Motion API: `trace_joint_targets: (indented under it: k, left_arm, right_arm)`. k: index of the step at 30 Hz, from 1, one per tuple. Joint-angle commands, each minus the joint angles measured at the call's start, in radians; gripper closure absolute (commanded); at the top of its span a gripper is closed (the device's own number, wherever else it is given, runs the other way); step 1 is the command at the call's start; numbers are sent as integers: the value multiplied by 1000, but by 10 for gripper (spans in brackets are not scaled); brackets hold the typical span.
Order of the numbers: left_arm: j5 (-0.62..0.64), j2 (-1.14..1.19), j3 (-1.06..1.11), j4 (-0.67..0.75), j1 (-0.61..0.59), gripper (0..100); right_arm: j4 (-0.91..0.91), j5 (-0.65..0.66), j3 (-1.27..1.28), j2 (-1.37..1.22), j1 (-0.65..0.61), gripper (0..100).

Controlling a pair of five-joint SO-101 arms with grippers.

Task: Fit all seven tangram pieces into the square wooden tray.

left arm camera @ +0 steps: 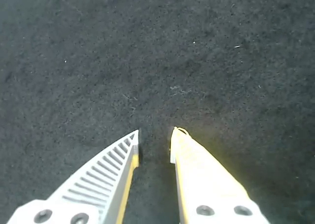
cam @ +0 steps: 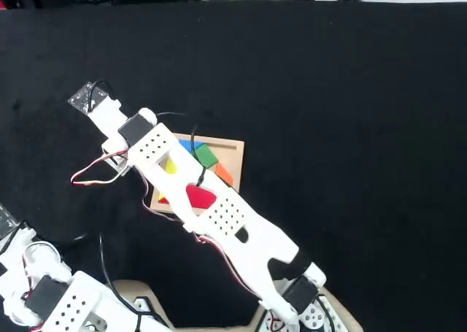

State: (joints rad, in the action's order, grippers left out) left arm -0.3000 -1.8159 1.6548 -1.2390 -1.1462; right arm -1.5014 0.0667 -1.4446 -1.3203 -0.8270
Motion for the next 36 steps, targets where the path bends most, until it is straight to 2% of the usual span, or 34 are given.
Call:
trace_joint_targets:
  k: [1, 6, 10, 15, 17, 19, 21, 23, 26, 28, 32, 36]
  left_arm:
    - [5, -5, -10, -6, 12, 880]
    - [5, -5, -10, -6, 12, 880]
    - [5, -5, -10, -6, 13, 880]
    - [5, -5, -10, -6, 13, 880]
    - [5, -5, -10, -6, 13, 880]
    - [5, -5, -10, -6, 13, 880]
    - [5, -5, -10, -6, 13, 880]
    - [5, -5, -10, -6, 13, 880]
    - [5, -5, -10, -6, 13, 880]
    - [5, -5, -10, -6, 13, 880]
    - [5, -5, -10, -6, 13, 880]
    - [5, -5, -10, -6, 13, 880]
  right_arm:
    - [-8, 2, -67, 25, 0, 828]
    - [-135, 2, -231, 28, 0, 828]
    - [-175, 2, -228, 47, 2, 828]
    - [-117, 11, -220, 48, 0, 825]
    - [-80, 100, -203, 47, -3, 805]
    - [-51, 216, -173, 47, -11, 740]
    - [21, 229, -140, 45, -8, 707]
    - [126, 229, -120, 31, 15, 759]
    - [311, 227, -111, -19, 46, 911]
    - [373, 233, -119, -62, 48, 989]
    - [331, 255, -137, -91, 14, 945]
    - [299, 262, -133, -88, 3, 949]
